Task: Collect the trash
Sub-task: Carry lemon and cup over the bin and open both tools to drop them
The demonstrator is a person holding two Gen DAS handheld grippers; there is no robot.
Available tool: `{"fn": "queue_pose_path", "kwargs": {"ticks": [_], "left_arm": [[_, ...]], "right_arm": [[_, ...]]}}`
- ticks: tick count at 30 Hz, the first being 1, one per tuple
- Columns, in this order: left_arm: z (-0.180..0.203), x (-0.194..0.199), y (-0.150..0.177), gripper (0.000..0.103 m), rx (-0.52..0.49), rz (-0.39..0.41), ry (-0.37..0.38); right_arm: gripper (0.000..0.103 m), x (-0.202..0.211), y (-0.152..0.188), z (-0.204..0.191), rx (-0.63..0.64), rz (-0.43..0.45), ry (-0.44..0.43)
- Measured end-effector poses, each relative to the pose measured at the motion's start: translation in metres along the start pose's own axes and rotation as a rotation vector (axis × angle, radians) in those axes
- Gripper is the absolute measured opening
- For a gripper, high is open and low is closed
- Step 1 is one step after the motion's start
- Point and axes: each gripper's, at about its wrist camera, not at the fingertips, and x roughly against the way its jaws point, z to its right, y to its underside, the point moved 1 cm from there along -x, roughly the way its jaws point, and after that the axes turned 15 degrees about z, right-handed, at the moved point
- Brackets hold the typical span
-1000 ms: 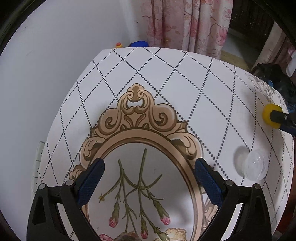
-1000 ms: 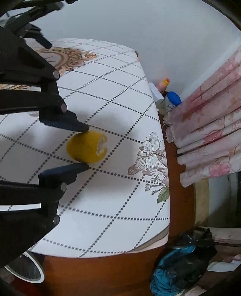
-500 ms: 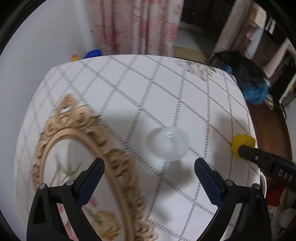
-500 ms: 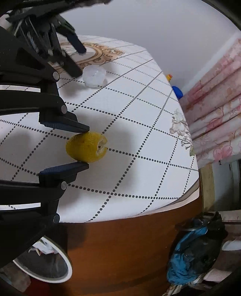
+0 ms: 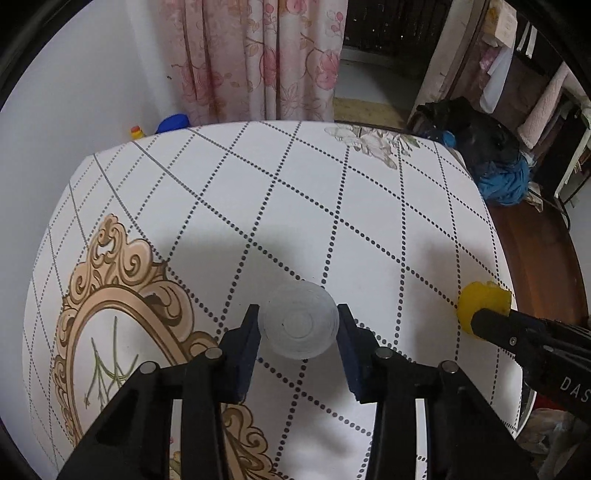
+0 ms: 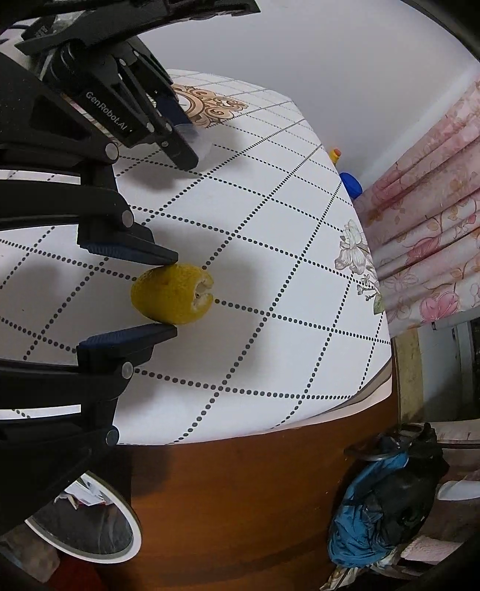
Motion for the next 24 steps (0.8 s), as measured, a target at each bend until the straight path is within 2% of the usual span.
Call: {"fn": "queue_pose_path", "kwargs": {"ticks": [5,11,18,24], "left_arm": [[-0.003,0.023,-0.003,0.036,-0.019,0.05,-0.034],[-0.01,0.074,-0.008,0.036,-0.008,0.121,-0.08],[0.0,0.153,-0.02,0.036,-0.021,0.207,-0.086],[0.043,0.216,-0.033,0.036,-0.047,0.276,-0.025]], "right_arm": [[0.034,0.015,0.002,-0.009,0.036,0.025,-0.009],[0.034,0.057,0.003,-0.023,0.073,0.105,-0.032],[0.034,0.138,0.003,-0.03,0.054,0.216,-0.099],[0.034,0.223,0.001,-0.002,-0.002,0.306,-0.11]]}}
